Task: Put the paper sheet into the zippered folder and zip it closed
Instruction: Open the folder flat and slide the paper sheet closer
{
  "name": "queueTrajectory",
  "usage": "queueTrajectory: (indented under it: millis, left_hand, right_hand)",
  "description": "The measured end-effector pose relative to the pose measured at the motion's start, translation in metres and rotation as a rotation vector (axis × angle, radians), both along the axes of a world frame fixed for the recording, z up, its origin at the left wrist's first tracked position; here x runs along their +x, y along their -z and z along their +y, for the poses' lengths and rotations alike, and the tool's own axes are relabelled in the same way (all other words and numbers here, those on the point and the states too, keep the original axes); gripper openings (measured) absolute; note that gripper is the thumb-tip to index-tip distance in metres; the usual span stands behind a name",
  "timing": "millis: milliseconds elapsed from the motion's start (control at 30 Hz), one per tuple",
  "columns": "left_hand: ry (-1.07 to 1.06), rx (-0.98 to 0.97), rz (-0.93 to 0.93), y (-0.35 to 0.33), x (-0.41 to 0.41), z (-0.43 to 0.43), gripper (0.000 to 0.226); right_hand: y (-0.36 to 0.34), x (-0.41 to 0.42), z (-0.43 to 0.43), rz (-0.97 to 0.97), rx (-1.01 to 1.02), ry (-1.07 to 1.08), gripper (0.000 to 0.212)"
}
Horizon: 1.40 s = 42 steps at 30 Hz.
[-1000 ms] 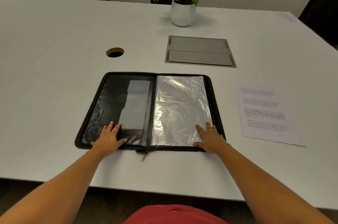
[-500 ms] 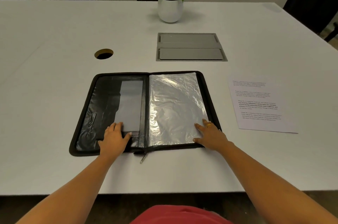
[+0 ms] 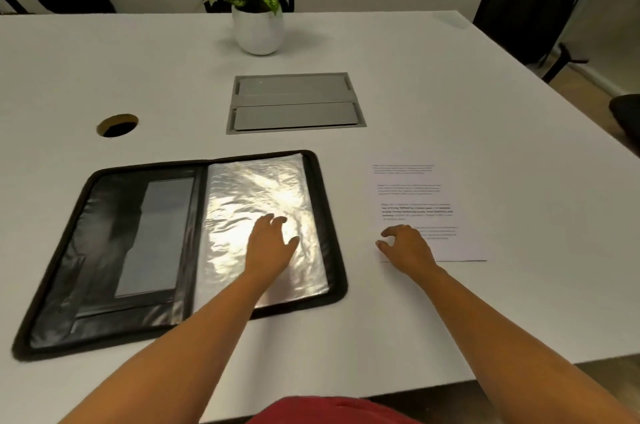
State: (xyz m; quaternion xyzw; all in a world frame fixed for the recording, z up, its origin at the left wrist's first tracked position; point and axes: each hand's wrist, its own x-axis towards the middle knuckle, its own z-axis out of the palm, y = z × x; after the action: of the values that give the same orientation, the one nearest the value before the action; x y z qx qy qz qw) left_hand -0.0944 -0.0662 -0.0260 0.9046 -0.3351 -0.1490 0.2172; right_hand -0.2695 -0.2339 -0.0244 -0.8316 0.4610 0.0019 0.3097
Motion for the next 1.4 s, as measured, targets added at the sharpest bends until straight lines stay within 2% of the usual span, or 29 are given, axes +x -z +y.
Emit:
queueTrajectory:
  millis: [133,233,433,700,867,1100,1400]
  left_hand:
    - [0.019,-0.083,0.284,-0.008,-0.038,-0.068,0.048]
    - [0.026,-0.094,0.421,-0.008,-0.062,-0.107,0.046]
    - [-0.208,-0.121,0.698,-0.002,-0.082,-0.154,0.056]
    - [-0.474,-0.179,0.909,0.001,-0.088,-0.189,0.052]
    - [-0.564,-0.173,0.949,0.009,-0.080,-0.188,0.053]
    - [-0.547,-0.120,0.908,0.013,-0.076,-0.189,0.038]
    - [-0.406,-0.044,0.641,0.023,-0.077,-0.185,0.022]
  right_hand:
    - [0.003,-0.027,-0.051,0.009,0.029,0.155,0.041]
    - [0.004,-0.044,-0.083,0.049,0.016,0.251,0.050]
    - [0.009,-0.061,-0.115,0.222,0.005,0.365,0.063]
    - [0.013,-0.049,-0.127,0.249,0.100,0.496,0.079]
    - [0.016,-0.051,-0.136,0.222,0.207,0.566,0.083]
    - [0.020,-0.052,-0.144,0.213,0.238,0.564,0.087]
    - [0.023,-0.050,-0.141,0.175,0.208,0.511,0.084]
